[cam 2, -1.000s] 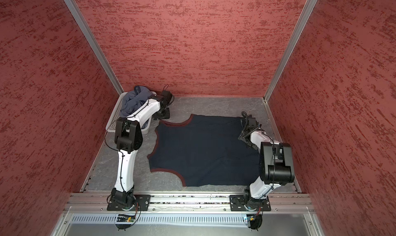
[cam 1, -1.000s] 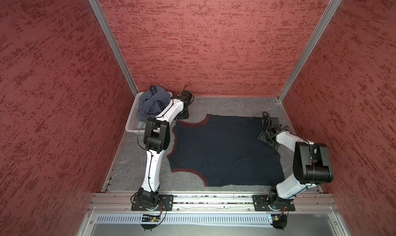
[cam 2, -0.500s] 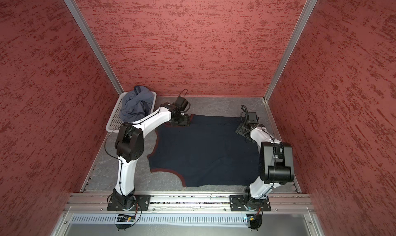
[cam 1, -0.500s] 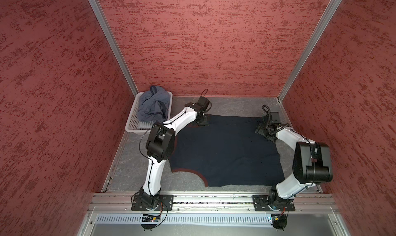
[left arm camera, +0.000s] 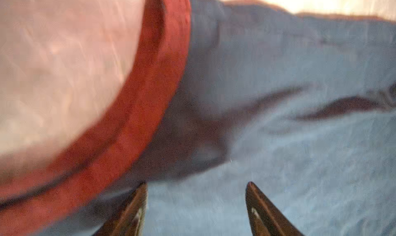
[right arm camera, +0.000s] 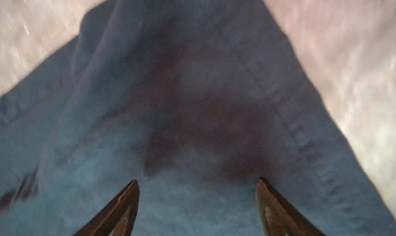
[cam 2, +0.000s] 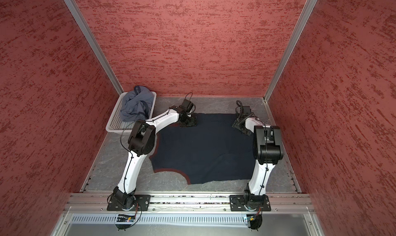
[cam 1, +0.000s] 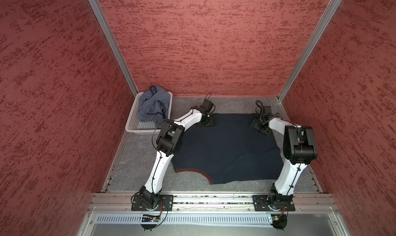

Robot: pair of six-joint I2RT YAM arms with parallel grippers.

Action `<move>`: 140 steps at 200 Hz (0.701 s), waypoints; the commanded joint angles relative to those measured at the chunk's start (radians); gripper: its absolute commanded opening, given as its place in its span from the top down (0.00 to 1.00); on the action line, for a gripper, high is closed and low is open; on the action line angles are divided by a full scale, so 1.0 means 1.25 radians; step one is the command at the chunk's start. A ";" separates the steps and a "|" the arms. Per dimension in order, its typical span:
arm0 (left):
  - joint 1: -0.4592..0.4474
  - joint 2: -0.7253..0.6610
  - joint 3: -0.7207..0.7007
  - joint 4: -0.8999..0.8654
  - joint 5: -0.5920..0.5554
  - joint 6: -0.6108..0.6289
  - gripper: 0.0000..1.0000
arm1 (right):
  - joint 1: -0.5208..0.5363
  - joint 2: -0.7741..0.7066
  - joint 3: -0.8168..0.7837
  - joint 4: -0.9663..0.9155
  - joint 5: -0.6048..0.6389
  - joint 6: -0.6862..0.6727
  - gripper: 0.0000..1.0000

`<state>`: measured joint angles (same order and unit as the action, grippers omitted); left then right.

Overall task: Fold and stack tank tops
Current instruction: Move the tank top to the center of the table.

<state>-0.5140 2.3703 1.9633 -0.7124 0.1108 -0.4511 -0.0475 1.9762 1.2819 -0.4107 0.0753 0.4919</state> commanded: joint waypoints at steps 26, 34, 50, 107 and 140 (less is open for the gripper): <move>0.054 0.159 0.181 -0.034 0.028 0.007 0.24 | -0.024 0.154 0.189 -0.067 -0.008 0.001 0.14; 0.058 0.179 0.222 -0.049 0.025 0.013 0.22 | -0.024 0.163 0.220 -0.071 -0.010 -0.004 0.13; 0.068 0.210 0.302 -0.068 0.023 0.021 0.19 | -0.028 0.194 0.293 -0.092 -0.026 -0.011 0.12; 0.062 0.081 0.366 -0.178 -0.050 0.024 0.07 | -0.036 0.058 0.278 -0.130 -0.069 -0.026 0.11; 0.025 -0.245 -0.047 -0.036 -0.106 -0.015 0.06 | -0.036 -0.201 0.018 -0.062 -0.098 -0.008 0.11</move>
<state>-0.4366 2.3589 2.1693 -0.8593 0.0513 -0.4397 -0.0898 1.9629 1.4788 -0.5335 -0.0067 0.4664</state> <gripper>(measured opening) 0.942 0.892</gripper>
